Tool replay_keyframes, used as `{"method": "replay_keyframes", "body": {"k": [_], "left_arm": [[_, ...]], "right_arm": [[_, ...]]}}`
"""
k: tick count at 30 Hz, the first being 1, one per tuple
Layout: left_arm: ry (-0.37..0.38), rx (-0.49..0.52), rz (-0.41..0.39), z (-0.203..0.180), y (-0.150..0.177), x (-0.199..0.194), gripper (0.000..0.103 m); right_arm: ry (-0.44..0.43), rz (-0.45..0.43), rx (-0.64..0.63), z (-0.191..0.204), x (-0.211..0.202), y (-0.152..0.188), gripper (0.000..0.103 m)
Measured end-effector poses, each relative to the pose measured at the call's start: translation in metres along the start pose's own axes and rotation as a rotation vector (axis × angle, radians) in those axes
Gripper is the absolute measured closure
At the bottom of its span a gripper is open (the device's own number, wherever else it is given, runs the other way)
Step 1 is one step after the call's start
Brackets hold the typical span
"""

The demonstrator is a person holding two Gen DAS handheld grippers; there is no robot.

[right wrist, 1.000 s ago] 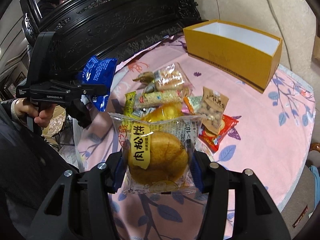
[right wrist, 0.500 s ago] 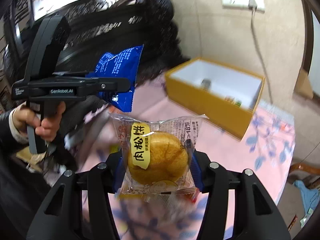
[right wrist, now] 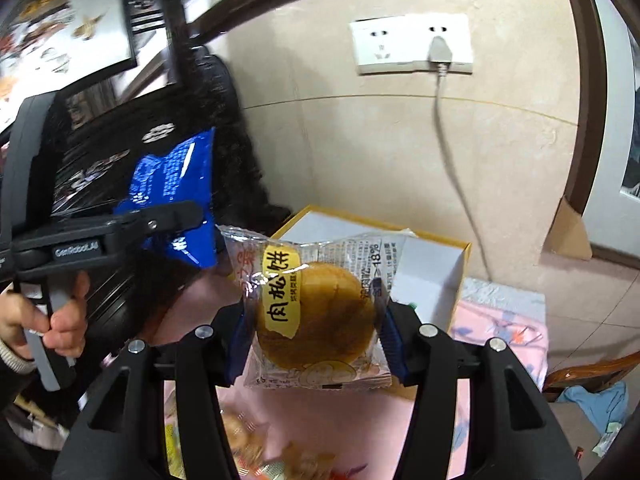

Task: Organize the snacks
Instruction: 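Lower the blue bag and bun packet into the yellow box, open both tools, then grasp the white printed snack packet with the right tool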

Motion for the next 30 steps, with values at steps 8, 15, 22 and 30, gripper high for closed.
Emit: {"method": "replay_keyframes", "body": {"k": [8,15,22,30], "left_arm": [[-0.122,0.053,-0.021,0.018,-0.054,0.047,0.002],[-0.150,0.094,-0.104,0.013,-0.092,0.039,0.002],[-0.138,0.083,-0.097,0.005,-0.082,0.028,0.002],[-0.102,0.071,-0.065,-0.008,-0.046,0.003,0.002]], "right_arm": [[0.098,-0.005,0.010,-0.027,0.043,-0.043,0.029],[0.152,-0.113,0.050,-0.039,0.034,-0.082,0.001],[0.155,-0.128,0.015,-0.029,0.020,-0.082,0.001],[0.125,-0.099,-0.019,-0.007,-0.005,-0.043,0.001]]}}
Point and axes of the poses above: each gripper's, at about its wrist camera, not at the fingertips, and x roughly the way its jaws point, z to its left, y to its underside, the point moved 10 cm from there along x, roughly the way its jaws point
